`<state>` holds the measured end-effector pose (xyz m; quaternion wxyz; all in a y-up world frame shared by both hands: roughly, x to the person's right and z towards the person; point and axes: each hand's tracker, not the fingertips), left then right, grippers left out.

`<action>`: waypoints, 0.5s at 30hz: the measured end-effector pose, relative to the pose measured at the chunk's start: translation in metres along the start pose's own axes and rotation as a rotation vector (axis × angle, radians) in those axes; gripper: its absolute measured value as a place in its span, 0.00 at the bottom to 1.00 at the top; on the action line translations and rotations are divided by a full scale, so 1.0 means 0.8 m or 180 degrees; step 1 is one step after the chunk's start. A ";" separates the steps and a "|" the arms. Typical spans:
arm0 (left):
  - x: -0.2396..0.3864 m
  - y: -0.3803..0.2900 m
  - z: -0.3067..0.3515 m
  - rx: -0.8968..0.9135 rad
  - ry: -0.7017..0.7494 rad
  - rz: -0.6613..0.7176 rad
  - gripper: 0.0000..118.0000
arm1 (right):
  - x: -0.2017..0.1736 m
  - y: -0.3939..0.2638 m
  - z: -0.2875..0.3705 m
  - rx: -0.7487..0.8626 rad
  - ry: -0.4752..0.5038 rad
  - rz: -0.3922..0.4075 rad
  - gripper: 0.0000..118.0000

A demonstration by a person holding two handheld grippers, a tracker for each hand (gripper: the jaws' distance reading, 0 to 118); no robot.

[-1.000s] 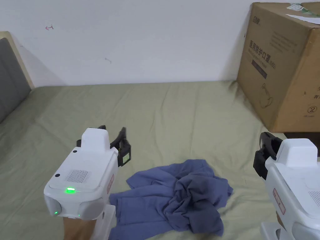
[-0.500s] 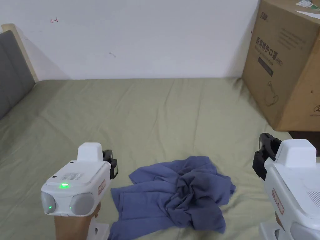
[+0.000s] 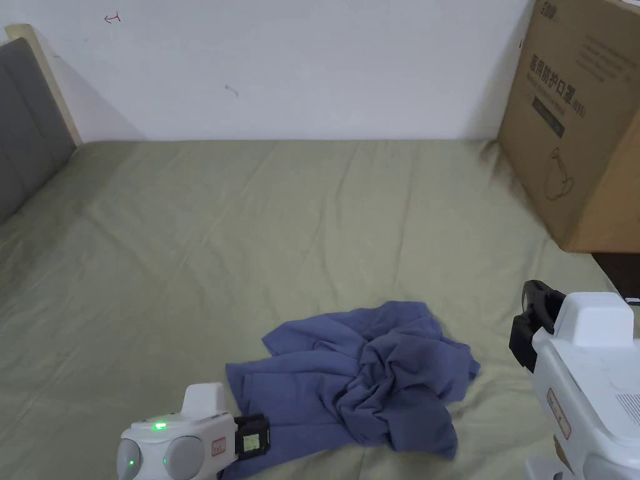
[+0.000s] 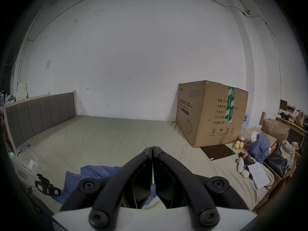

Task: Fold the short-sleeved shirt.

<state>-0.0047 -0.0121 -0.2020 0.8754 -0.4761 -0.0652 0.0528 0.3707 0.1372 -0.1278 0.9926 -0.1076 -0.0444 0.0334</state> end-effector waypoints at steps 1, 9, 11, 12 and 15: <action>0.000 -0.002 -0.002 -0.0046 0.0051 -0.0013 0.90 | 0.000 -0.002 -0.001 -0.0013 0.0004 -0.0001 0.00; 0.003 -0.012 -0.055 -0.0264 0.0193 -0.0065 0.51 | 0.003 -0.017 -0.015 -0.0147 0.0027 -0.0004 0.00; 0.017 -0.019 -0.050 -0.0353 0.0027 -0.0037 0.32 | 0.006 -0.021 -0.020 -0.0189 0.0029 -0.0009 0.00; 0.022 -0.020 -0.045 -0.0268 0.0150 -0.0071 0.26 | 0.008 -0.023 -0.023 -0.0217 0.0030 -0.0012 0.00; 0.021 -0.016 -0.043 -0.0131 -0.0040 -0.0019 0.03 | 0.015 -0.031 -0.039 -0.0360 0.0028 -0.0036 0.00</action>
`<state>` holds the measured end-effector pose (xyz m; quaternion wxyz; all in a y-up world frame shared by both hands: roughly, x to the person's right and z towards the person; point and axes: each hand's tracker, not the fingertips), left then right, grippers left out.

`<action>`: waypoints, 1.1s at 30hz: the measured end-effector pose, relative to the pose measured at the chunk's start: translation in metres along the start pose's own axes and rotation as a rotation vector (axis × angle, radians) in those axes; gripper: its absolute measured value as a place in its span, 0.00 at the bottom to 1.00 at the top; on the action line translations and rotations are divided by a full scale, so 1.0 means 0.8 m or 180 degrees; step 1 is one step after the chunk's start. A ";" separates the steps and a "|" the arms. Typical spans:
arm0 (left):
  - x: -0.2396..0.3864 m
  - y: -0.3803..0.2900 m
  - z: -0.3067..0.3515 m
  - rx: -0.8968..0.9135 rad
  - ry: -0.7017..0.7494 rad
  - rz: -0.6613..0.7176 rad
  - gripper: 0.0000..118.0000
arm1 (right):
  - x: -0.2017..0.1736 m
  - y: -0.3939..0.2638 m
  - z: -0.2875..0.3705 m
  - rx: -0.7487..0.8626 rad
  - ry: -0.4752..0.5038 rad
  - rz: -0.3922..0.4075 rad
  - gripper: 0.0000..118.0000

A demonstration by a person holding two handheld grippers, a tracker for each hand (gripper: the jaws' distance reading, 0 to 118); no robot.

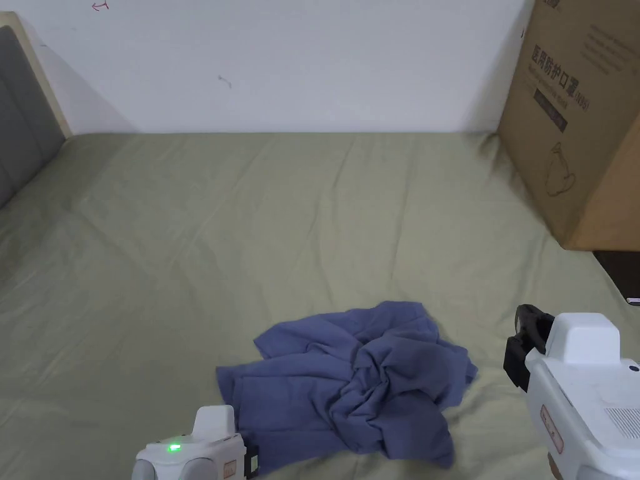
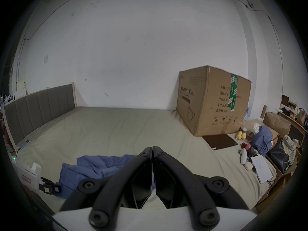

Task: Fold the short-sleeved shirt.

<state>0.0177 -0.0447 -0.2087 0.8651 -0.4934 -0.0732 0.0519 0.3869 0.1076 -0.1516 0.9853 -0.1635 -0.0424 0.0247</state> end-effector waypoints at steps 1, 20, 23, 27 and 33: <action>0.001 0.002 0.003 0.0024 -0.0005 0.0008 0.03 | 0.003 -0.002 -0.009 -0.0090 0.0006 -0.0012 0.01; -0.009 0.046 0.040 0.0448 -0.0300 0.0213 0.02 | 0.033 -0.102 -0.286 -0.2091 0.0436 -0.0422 0.56; -0.011 0.047 0.040 0.0441 -0.0300 0.0205 0.02 | 0.027 -0.116 -0.296 -0.2242 0.0546 -0.0436 0.30; -0.008 0.047 0.043 0.0451 -0.0306 0.0185 0.02 | 0.017 -0.119 -0.276 -0.2195 0.0599 -0.0336 0.02; -0.012 0.058 0.062 0.0597 -0.0388 0.0265 0.02 | 0.035 -0.070 -0.216 -0.1678 0.0618 -0.0251 0.02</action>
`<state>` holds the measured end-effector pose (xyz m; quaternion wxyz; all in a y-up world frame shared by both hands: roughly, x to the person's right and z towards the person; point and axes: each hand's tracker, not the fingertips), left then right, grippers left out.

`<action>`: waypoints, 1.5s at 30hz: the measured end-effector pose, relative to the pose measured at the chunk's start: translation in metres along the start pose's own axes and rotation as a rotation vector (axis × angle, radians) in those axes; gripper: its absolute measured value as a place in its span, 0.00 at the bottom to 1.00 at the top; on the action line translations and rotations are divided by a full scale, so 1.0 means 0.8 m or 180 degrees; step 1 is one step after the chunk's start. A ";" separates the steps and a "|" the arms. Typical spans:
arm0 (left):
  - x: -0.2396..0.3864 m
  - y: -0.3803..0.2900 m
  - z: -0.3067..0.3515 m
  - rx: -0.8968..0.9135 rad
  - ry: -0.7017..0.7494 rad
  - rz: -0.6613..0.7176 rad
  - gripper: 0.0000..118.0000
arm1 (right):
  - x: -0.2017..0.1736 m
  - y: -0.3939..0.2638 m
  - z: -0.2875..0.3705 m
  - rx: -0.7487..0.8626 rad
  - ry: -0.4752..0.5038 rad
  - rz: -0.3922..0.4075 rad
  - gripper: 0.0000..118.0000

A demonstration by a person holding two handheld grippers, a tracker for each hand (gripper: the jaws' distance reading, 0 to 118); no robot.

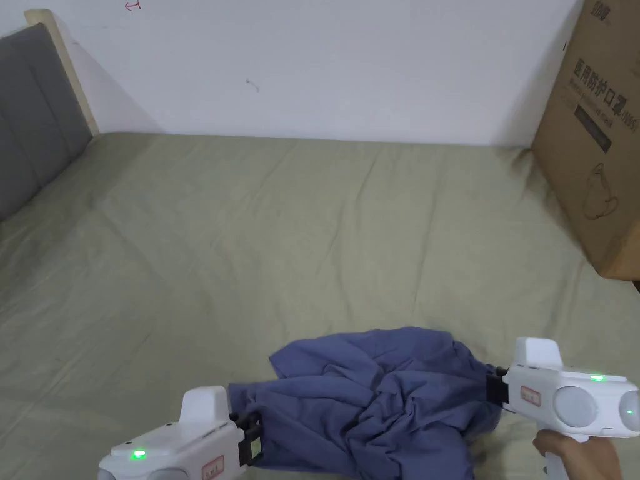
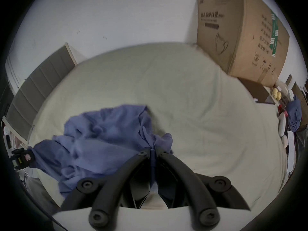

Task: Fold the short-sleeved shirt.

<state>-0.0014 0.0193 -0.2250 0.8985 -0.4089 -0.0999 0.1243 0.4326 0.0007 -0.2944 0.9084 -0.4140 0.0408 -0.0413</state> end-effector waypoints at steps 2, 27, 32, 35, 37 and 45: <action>-0.003 0.015 0.007 0.0095 -0.0065 0.0098 0.02 | 0.005 0.014 0.035 0.0184 -0.0017 0.0010 0.02; 0.016 0.450 0.093 0.1546 0.0478 -0.0367 0.02 | 0.027 0.300 0.254 0.1844 -0.0488 0.0070 0.02; 0.025 0.513 0.070 0.1674 0.0653 -0.0505 0.02 | 0.028 0.340 0.242 0.1977 -0.0527 0.0049 0.02; 0.033 0.519 0.056 0.1664 0.0731 -0.0564 0.02 | 0.026 0.349 0.221 0.1981 -0.0530 0.0025 0.02; 0.029 0.518 0.038 0.1637 0.0789 -0.0594 0.02 | 0.025 0.344 0.202 0.1956 -0.0536 0.0002 0.02; -0.005 0.457 -0.038 0.1234 0.0922 -0.0517 0.02 | 0.026 0.285 0.114 0.1599 -0.0496 -0.0233 0.02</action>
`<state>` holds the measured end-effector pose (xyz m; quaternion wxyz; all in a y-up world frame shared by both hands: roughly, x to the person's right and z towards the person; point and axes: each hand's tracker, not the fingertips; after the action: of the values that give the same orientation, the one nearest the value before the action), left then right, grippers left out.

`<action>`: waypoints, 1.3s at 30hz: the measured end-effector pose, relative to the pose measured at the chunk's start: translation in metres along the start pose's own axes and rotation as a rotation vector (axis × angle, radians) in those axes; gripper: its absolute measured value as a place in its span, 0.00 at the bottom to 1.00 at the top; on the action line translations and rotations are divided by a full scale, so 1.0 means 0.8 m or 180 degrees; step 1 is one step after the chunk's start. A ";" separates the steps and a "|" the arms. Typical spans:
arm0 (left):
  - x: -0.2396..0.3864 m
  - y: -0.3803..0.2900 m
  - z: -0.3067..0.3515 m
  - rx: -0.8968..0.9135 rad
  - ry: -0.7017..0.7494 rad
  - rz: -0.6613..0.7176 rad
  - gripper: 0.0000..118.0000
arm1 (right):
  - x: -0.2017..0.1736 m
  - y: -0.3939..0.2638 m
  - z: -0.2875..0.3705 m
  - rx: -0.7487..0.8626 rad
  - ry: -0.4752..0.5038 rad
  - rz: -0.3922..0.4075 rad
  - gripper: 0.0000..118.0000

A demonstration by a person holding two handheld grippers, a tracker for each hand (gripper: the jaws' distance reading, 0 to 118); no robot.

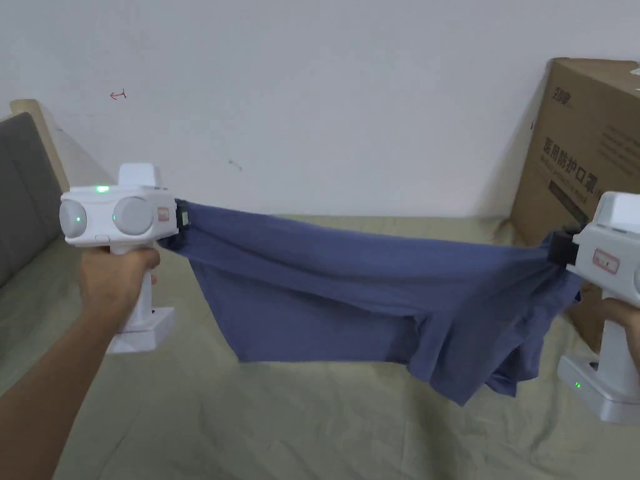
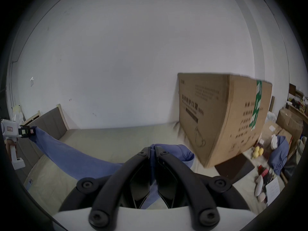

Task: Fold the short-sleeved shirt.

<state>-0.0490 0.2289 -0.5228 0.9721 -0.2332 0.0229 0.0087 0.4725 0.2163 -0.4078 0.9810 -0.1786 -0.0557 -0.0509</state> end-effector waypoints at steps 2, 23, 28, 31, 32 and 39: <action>-0.009 -0.027 -0.013 -0.0071 -0.0009 0.0043 0.02 | 0.000 -0.028 -0.005 -0.0099 0.0005 -0.0024 0.02; -0.103 -0.384 0.173 -0.1003 0.0003 -0.0003 0.02 | 0.009 -0.313 0.189 -0.0987 -0.0067 -0.0295 0.02; -0.116 -0.428 0.223 -0.1174 0.0056 0.0089 0.02 | 0.023 -0.364 0.232 -0.1183 -0.0142 -0.0451 0.02; -0.119 -0.451 0.243 -0.1315 0.0075 0.0132 0.02 | 0.028 -0.393 0.245 -0.1439 -0.0165 -0.0519 0.02; -0.121 -0.459 0.245 -0.1373 0.0091 0.0123 0.02 | 0.029 -0.405 0.247 -0.1510 -0.0181 -0.0510 0.02; -0.111 -0.499 0.225 -0.1869 0.0214 0.0070 0.02 | 0.037 -0.460 0.220 -0.2004 -0.0331 -0.0519 0.02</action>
<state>-0.1196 -0.0461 -0.1775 0.8616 -0.5044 0.0542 0.0178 0.4418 -0.0661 -0.1133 0.8661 -0.4705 -0.1013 -0.1349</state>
